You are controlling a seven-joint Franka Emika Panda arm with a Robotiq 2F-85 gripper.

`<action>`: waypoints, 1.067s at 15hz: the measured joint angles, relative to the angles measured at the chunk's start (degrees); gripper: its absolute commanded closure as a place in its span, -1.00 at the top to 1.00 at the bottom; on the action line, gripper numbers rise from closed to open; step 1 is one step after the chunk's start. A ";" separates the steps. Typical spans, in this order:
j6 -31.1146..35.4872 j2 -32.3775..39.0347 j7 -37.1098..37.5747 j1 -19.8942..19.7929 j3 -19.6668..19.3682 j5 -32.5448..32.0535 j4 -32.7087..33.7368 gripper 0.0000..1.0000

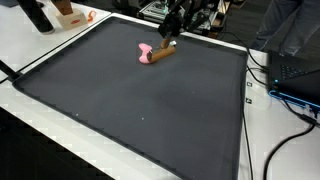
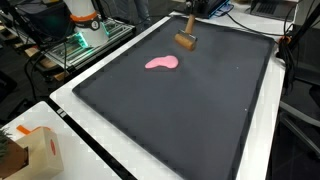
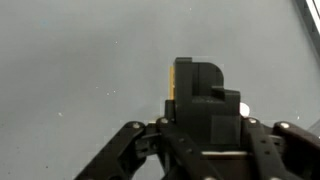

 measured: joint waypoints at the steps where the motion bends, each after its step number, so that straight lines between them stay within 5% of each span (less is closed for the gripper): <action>1: -0.13 0.50 -0.69 0.24 0.22 -0.61 0.00 -0.52; 16: -2.96 4.51 -2.77 2.10 1.68 -2.81 -0.08 -0.52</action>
